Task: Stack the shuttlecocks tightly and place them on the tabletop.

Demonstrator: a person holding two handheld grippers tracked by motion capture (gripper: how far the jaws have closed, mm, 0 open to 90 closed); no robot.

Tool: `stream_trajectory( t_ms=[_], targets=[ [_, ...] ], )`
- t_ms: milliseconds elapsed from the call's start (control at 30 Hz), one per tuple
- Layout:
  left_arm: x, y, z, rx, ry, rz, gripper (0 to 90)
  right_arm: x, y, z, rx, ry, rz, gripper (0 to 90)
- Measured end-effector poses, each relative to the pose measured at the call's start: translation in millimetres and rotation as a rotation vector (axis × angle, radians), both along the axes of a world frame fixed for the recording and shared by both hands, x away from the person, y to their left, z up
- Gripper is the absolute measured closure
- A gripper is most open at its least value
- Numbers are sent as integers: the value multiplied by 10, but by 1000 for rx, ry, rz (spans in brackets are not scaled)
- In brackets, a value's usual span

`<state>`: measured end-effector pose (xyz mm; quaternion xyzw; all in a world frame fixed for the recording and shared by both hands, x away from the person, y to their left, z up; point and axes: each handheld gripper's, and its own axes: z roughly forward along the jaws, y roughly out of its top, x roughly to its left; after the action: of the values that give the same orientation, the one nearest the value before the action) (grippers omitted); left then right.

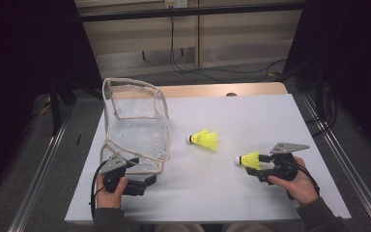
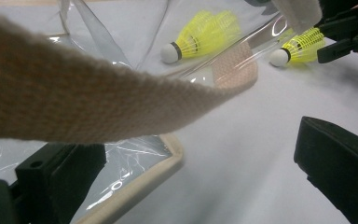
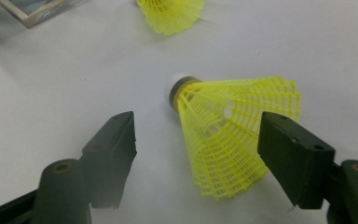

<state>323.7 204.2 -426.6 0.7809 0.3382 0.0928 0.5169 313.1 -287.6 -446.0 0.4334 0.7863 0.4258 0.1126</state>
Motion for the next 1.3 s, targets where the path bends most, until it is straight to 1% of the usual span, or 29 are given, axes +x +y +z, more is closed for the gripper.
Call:
stream_trajectory(
  t_ms=[167,267,433,533,600,800,1000,1300],
  targets=[
    [0,0,0,0,0,0,19,1,8,-11,-8,-4,6,333],
    [0,0,0,0,0,0,19,4,6,-20,-13,-7,0,362],
    [-1,0,0,0,0,1,19,4,16,-39,-25,-4,4,437],
    [0,0,0,0,0,0,19,4,22,-40,-33,-12,3,484],
    [0,0,0,0,0,0,19,5,28,-39,-31,-19,5,521],
    [0,0,0,1,-1,0,19,6,33,-43,-33,-17,14,606],
    [-1,1,1,0,0,1,19,11,35,-49,-30,-19,18,655],
    [-4,5,4,-4,-2,5,19,8,43,-45,-28,-25,43,770]
  ],
)
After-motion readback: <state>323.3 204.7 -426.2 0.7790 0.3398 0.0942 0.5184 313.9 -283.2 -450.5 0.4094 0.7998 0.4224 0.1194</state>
